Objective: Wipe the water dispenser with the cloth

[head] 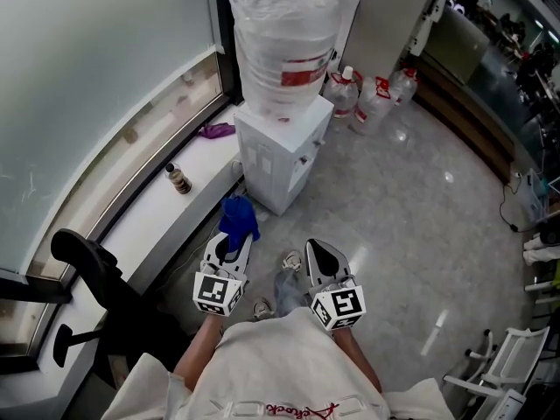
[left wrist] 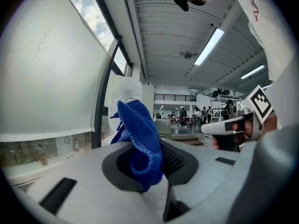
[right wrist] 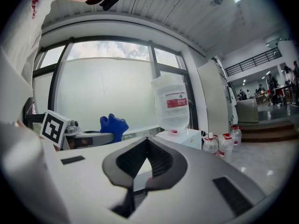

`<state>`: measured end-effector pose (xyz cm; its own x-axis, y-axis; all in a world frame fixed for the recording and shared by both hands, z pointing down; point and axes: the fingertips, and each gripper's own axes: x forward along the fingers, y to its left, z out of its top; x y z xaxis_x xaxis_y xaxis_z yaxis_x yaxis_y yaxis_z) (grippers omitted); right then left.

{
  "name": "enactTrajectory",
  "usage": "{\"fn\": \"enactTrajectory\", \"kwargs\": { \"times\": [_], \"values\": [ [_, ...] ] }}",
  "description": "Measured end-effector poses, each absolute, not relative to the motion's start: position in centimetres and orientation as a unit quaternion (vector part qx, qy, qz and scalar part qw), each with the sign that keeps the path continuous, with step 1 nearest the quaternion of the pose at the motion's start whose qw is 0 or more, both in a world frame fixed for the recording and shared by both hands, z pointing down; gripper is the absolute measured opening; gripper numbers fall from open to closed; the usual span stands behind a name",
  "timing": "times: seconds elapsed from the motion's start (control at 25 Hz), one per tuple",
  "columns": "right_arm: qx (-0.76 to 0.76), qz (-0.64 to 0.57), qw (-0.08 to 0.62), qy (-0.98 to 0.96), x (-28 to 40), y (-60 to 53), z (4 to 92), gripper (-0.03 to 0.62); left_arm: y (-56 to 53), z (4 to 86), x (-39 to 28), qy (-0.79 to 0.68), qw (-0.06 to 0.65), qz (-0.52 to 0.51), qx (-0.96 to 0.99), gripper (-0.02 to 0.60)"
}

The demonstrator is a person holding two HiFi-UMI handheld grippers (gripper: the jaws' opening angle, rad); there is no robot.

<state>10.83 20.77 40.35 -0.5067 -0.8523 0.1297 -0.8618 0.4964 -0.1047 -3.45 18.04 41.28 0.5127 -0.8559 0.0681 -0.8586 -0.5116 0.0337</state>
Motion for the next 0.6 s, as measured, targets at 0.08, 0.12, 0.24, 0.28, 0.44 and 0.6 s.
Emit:
{"fn": "enactTrajectory", "kwargs": {
  "times": [0.08, 0.12, 0.24, 0.28, 0.44, 0.6],
  "values": [
    [0.502, 0.077, 0.031, -0.861, 11.0, 22.0, 40.4, 0.015, 19.0, 41.3, -3.3, -0.49, 0.029, 0.02, 0.871, 0.086],
    [0.505, 0.076, 0.031, -0.859, 11.1, 22.6, 40.5, 0.015, 19.5, 41.3, -3.2, -0.488, 0.029, 0.019, 0.872, 0.086],
    [0.513, 0.075, 0.035, -0.855, 11.4, 24.3, 40.5, 0.014, 20.8, 41.1, -2.9, -0.483, 0.029, 0.015, 0.875, 0.086],
    [0.515, 0.074, 0.035, -0.853, 11.4, 24.7, 40.4, 0.015, 21.1, 41.0, -2.8, -0.481, 0.028, 0.013, 0.876, 0.086],
    [0.523, 0.069, 0.032, -0.849, 11.8, 25.5, 40.1, 0.014, 21.8, 41.0, -2.5, -0.476, 0.026, 0.013, 0.879, 0.086],
    [0.528, 0.068, 0.031, -0.846, 12.3, 25.9, 40.0, 0.014, 22.3, 41.0, -2.0, -0.471, 0.024, 0.015, 0.882, 0.086]
  ]
}}
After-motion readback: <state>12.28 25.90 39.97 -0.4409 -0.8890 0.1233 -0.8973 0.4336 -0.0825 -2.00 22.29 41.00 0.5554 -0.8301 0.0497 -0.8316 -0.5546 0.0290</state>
